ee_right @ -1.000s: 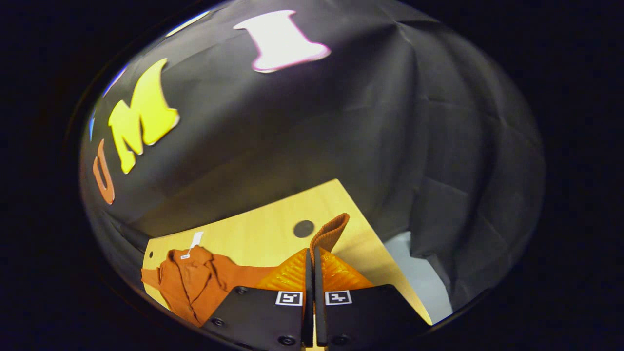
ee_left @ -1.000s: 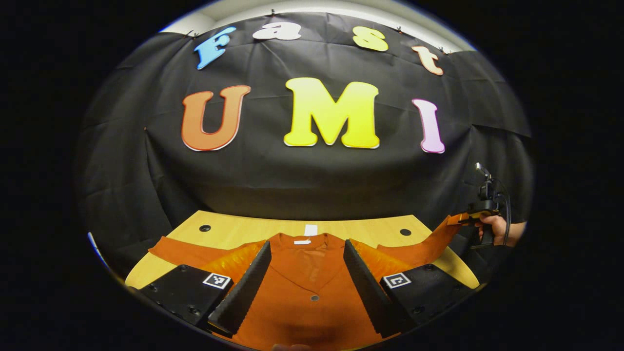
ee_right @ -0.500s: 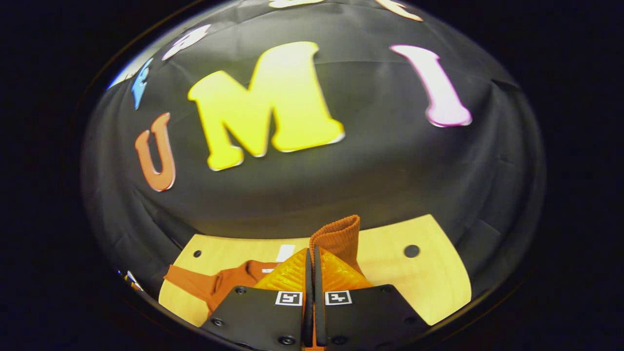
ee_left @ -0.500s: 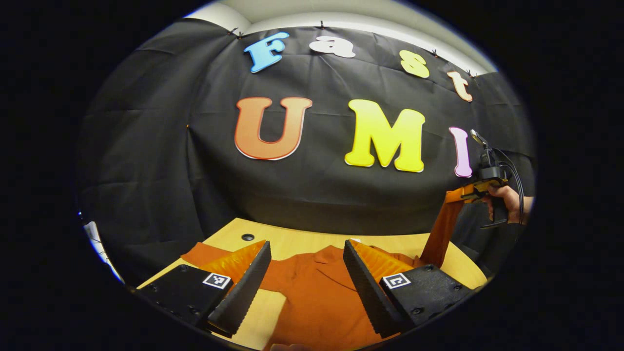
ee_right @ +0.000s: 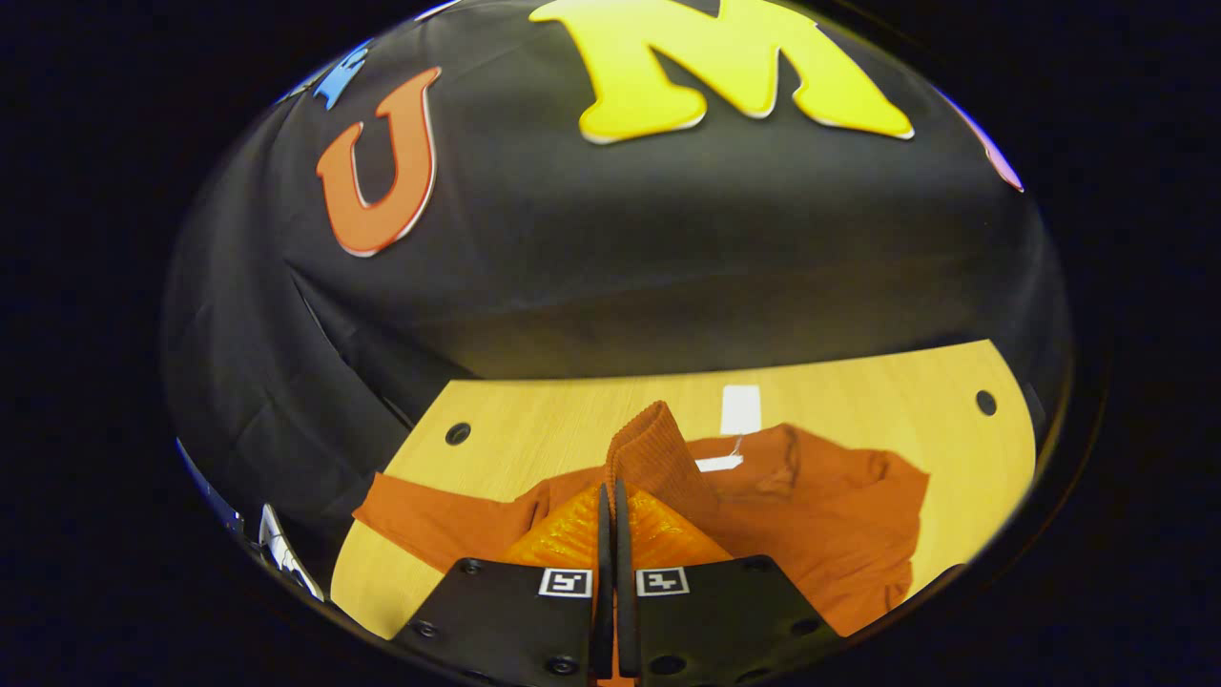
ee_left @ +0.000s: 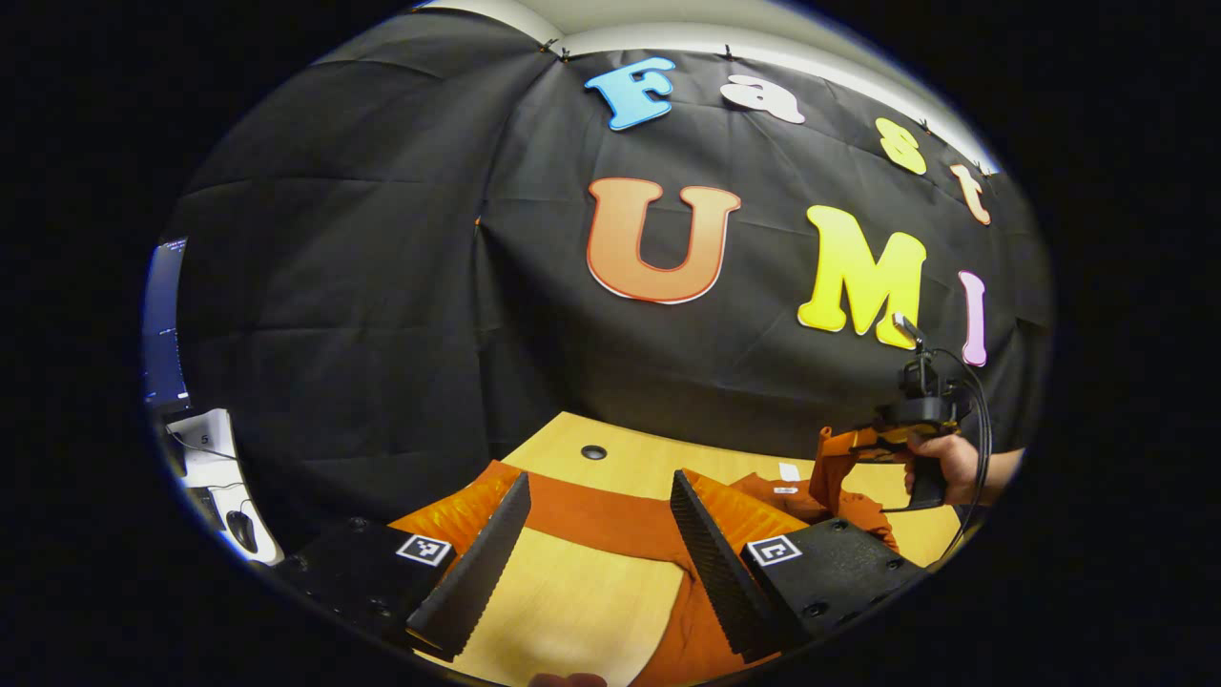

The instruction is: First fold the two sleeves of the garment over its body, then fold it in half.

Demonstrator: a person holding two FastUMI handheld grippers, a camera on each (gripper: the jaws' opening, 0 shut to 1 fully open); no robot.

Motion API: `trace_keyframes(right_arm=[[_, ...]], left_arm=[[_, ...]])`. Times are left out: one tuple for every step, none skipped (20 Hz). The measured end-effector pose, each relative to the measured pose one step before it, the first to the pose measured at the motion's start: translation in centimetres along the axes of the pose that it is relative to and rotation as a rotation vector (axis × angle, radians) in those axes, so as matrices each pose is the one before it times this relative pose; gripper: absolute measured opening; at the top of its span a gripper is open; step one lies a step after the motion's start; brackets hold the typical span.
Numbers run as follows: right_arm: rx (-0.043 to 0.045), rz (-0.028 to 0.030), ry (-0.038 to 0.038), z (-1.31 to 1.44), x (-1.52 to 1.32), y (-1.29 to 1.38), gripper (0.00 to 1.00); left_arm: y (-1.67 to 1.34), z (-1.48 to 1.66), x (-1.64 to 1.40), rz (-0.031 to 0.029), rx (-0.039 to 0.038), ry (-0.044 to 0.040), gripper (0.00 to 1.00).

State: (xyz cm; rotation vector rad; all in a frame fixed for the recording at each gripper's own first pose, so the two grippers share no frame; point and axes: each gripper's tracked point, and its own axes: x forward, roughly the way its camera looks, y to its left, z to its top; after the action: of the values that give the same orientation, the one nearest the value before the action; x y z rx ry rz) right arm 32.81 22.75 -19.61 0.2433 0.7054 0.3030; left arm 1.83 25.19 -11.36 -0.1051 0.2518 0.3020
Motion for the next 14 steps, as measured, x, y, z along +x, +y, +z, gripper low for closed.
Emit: trace_keyframes(right_arm=[[-0.0249,-0.00426,0.01915,-1.282,1.573,0.612,0.02],[-0.01845,-0.00165,0.03374,-1.421,1.4,0.506,0.02],[-0.01112,0.00301,0.03124,-1.26,1.204,0.886,0.02],[-0.00967,-0.00077,0.02276,-0.834,1.304,0.265,0.03],[-0.01276,-0.00439,0.01203,-0.458,1.025,0.029,0.03],[-0.01341,0.00206,0.01211,-0.545,0.698,0.206,0.02],[-0.00191,0.01649,0.00525,-0.133,0.461,0.341,0.03],[0.00078,0.00595,0.00943,-0.355,0.047,-0.123,0.09],[0.00742,0.00823,0.00435,0.14,0.126,-0.286,0.11],[0.00437,0.00478,0.00183,0.096,0.004,-0.439,0.14],[0.00109,0.00473,0.00587,0.019,-0.167,-0.396,0.16],[-0.0045,0.00743,0.00647,-0.147,-0.026,-0.208,0.22],[0.00262,0.01149,0.00337,0.236,-0.197,-0.354,0.28],[0.00588,0.00927,-0.00742,0.626,-0.571,-0.404,0.38]], left_arm=[[0.634,-0.193,-0.022,0.00809,0.00042,0.01019,0.96],[0.586,-0.193,0.157,0.00578,0.00389,0.01088,0.96],[0.605,-0.052,0.046,0.00816,0.00574,0.00488,0.96],[0.555,0.352,0.061,0.0056,0.00542,-0.00226,0.96],[0.263,0.42,0.03,0.00371,0.00379,-0.00665,0.96],[0.235,0.145,0.117,0.00261,0.00362,-0.00448,0.96],[0.148,0.078,0.168,0.00309,0.00495,-0.00246,0.96],[0.089,0.02,0.198,0.00128,0.00325,-0.00054,0.96],[0.033,-0.107,0.212,-0.00076,-0.0003,0.00103,0.96],[0.027,-0.166,0.367,-0.0008,-0.00343,0.00402,0.96],[-0.09,-0.113,0.146,-0.0018,-0.00619,0.00325,0.96],[-0.123,-0.15,0.358,-0.00381,-0.00667,0.00048,0.96],[-0.063,-0.059,0.31,-0.00272,-0.00482,0.00002,0.96],[-0.078,-0.026,0.406,-0.00465,-0.00239,0.00077,0.96]])
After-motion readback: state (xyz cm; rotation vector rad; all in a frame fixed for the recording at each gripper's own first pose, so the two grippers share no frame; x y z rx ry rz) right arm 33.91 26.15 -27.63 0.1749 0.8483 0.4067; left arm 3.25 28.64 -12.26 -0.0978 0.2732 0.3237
